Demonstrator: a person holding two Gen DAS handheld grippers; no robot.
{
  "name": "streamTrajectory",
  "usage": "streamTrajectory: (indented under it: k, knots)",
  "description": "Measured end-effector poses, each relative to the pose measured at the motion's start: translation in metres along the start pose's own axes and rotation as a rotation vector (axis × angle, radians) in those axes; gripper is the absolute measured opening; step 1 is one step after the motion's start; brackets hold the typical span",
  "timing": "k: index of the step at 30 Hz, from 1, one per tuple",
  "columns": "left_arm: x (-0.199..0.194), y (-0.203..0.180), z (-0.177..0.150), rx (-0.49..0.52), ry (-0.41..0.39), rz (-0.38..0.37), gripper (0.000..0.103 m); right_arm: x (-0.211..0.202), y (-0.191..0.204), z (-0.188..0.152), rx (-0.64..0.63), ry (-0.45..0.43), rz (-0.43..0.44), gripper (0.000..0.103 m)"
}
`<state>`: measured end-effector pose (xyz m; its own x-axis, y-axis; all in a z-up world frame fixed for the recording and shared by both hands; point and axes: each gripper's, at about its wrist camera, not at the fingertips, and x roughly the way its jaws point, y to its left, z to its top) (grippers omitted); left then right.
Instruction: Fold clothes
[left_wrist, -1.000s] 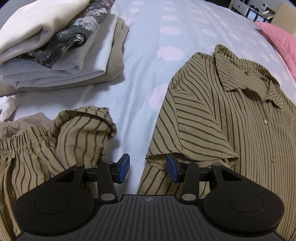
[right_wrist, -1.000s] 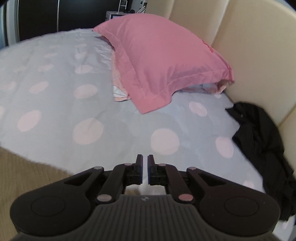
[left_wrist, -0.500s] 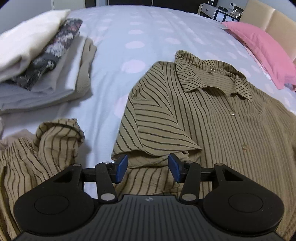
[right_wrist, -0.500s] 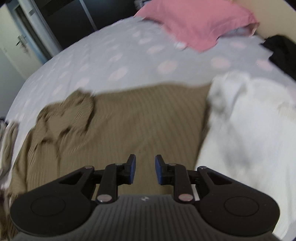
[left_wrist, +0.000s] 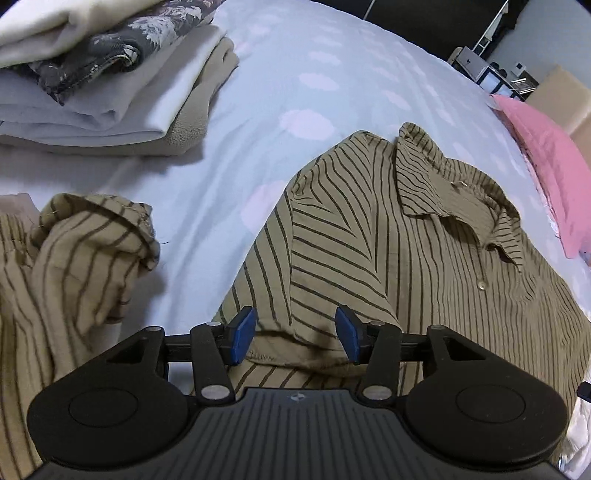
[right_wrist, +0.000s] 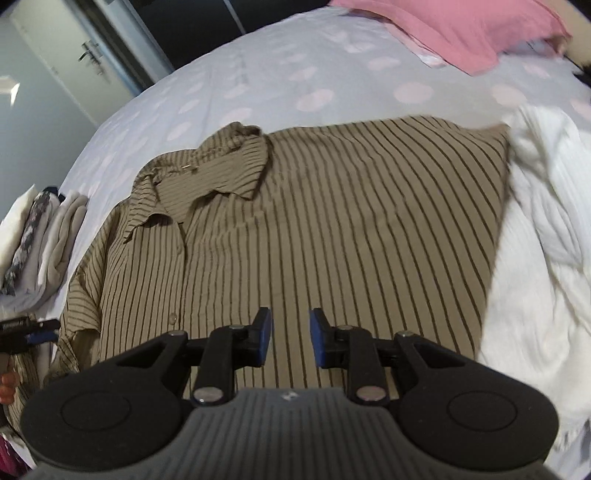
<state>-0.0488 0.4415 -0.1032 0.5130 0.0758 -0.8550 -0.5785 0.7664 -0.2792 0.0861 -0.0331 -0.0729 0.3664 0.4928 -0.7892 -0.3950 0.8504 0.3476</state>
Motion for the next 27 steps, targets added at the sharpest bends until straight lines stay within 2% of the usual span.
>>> streamTrajectory:
  k: [4, 6, 12, 13, 15, 17, 18, 23, 27]
  knots:
    - [0.007, -0.002, -0.001, -0.037, 0.069, 0.027, 0.034, 0.004, 0.000, 0.001, -0.013, 0.017, 0.008, 0.027]
    - [0.003, -0.004, -0.003, -0.060, 0.062, 0.032, 0.034, 0.004, -0.003, 0.001, -0.011, 0.024, 0.005, 0.037]
    - [0.005, -0.005, -0.007, -0.068, 0.039, 0.030, 0.034, 0.017, -0.006, -0.002, -0.018, 0.054, -0.031, 0.038]
    - [0.006, -0.004, -0.008, -0.063, 0.024, 0.029, 0.034, 0.017, -0.006, -0.003, -0.026, 0.057, -0.038, 0.038]
    - [0.009, -0.002, -0.008, -0.054, 0.002, 0.022, 0.026, 0.019, -0.006, -0.004, -0.041, 0.063, -0.052, 0.041]
    - [0.009, -0.001, -0.007, -0.051, -0.012, 0.014, 0.006, 0.020, -0.006, -0.004, -0.052, 0.067, -0.061, 0.042]
    - [0.008, -0.001, -0.007, -0.051, -0.021, 0.009, 0.003, 0.020, -0.006, -0.004, -0.050, 0.066, -0.061, 0.042]
    - [-0.023, -0.008, 0.003, -0.018, -0.157, -0.030, 0.001, 0.018, -0.007, -0.004, -0.039, 0.062, -0.059, 0.042]
    - [-0.048, -0.015, 0.027, 0.031, -0.224, -0.020, 0.001, 0.016, -0.008, -0.005, -0.024, 0.060, -0.052, 0.042]
